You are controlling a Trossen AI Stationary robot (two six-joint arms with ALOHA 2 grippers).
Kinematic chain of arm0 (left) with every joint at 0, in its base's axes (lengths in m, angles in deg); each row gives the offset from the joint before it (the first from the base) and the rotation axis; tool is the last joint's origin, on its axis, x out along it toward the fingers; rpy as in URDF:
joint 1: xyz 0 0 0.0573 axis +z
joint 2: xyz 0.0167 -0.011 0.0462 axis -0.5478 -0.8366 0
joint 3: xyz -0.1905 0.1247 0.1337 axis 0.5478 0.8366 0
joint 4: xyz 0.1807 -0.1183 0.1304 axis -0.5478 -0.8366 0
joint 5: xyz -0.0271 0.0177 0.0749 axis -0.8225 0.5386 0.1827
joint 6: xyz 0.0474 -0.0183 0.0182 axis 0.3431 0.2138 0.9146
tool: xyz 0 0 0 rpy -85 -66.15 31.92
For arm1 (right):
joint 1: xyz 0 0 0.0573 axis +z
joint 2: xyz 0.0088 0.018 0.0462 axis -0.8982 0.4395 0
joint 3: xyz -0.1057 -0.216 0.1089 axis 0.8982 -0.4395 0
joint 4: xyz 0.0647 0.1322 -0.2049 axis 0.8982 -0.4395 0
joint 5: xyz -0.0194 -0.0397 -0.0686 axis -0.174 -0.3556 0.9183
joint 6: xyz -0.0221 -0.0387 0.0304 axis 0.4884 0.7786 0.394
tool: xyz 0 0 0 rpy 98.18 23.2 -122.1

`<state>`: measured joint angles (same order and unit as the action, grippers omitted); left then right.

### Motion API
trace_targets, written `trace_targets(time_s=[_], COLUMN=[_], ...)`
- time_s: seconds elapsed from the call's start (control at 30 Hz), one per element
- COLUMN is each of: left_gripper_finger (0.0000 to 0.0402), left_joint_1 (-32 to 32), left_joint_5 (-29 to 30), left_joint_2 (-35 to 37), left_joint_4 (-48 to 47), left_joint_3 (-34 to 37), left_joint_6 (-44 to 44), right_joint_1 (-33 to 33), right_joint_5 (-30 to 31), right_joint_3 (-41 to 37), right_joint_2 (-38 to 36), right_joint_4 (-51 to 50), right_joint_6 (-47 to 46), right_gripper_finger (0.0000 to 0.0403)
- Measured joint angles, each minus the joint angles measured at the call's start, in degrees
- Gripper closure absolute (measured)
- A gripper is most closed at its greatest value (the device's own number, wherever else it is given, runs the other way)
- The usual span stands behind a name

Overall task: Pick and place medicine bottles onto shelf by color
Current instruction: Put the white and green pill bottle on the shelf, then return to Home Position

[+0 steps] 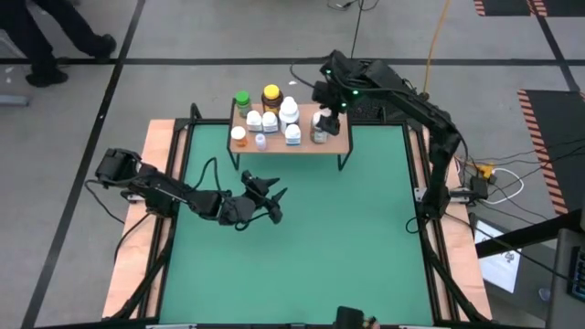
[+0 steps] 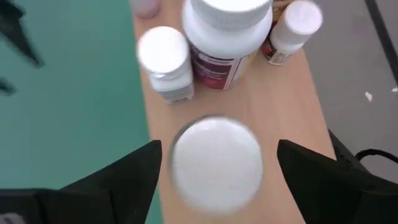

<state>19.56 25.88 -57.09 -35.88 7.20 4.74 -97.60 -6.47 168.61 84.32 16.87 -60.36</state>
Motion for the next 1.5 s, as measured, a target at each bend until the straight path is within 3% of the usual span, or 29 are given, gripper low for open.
trace_targets(time_s=[0.17,0.3,0.43,0.6,0.7,0.87,1.03,1.2,1.4,1.5], left_gripper_finger=[0.0211,0.0211,0.0211,0.0211,0.0211,0.0214,0.0282,0.0387,0.0389,0.0397], left_joint_1=[-1.19,-1.97,-2.11,-1.82,-1.34,-0.24,1.64,2.54,2.15,1.31], left_joint_5=[3.06,4.30,4.16,4.17,3.69,-0.32,-3.33,-7.53,-8.66,-8.68], left_joint_2=[4.57,6.08,4.39,4.23,4.20,4.20,4.21,4.22,5.00,8.02], left_joint_4=[-6.29,-7.70,-4.70,0.94,3.56,8.27,10.43,10.97,10.48,9.87], left_joint_3=[-0.08,0.18,4.11,11.35,14.48,16.36,16.37,16.37,16.37,16.81], left_joint_6=[0.35,1.31,0.41,-0.16,-2.16,-1.66,-0.43,0.91,3.83,5.24], right_joint_1=[0.39,3.11,9.13,20.69,25.06,25.86,24.60,23.64,23.58,23.60], right_joint_5=[-0.22,-0.02,1.28,9.05,11.54,10.69,10.62,8.06,-0.02,-3.20], right_joint_3=[-0.90,-13.61,-36.32,-67.95,-83.28,-97.86,-103.70,-104.01,-103.97,-103.97], right_joint_2=[-7.64,-19.10,-33.33,-48.20,-50.95,-49.03,-47.08,-46.94,-47.17,-48.37], right_joint_4=[-2.24,5.58,24.89,56.62,76.21,96.24,107.80,105.03,104.89,104.80], right_joint_6=[-2.23,-6.78,-11.38,-17.92,-19.65,-22.92,-22.52,-19.77,-18.09,-16.59], right_gripper_finger=[0.0088,0.0088,0.0088,0.0088,0.0088,0.0088,0.0110,0.0204,0.0347,0.0394])
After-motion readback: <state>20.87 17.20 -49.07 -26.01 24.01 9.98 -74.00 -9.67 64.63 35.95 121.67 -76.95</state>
